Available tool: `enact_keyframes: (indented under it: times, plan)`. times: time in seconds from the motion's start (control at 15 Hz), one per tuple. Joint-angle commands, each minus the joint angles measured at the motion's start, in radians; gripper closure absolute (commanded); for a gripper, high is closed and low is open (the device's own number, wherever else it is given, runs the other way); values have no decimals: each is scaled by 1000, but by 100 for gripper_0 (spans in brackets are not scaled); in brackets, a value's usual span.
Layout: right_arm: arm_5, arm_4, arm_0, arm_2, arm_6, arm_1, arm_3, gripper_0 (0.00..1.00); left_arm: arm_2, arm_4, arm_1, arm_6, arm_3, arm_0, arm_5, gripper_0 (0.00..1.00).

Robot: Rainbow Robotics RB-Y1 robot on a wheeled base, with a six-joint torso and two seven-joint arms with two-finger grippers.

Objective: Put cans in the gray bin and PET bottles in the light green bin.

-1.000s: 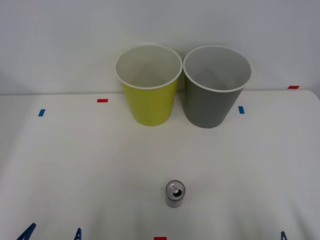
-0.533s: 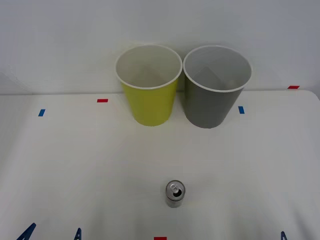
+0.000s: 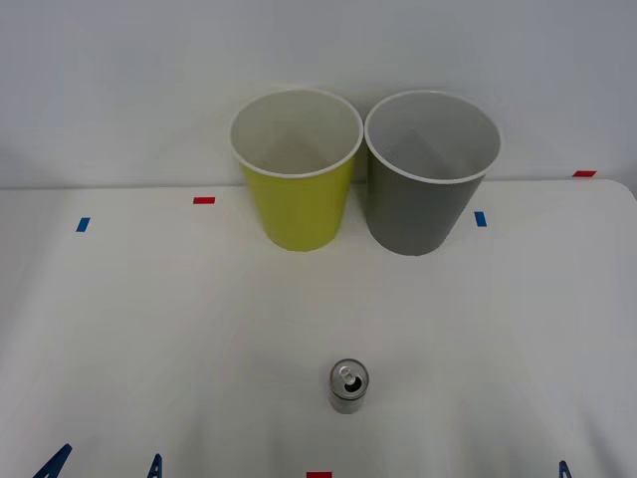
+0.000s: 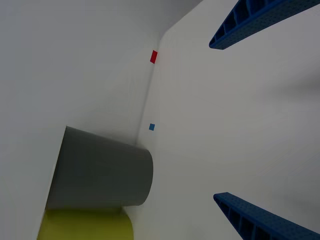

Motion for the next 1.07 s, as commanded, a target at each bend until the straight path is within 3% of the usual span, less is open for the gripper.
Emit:
enact_keyframes:
  times: [0.07,1.07]
  plan:
    - [0,0,0,0,0,0,0,0,0,0,0,0,0,0,0,0]
    - [0,0,0,0,0,0,0,0,0,0,0,0,0,0,0,0]
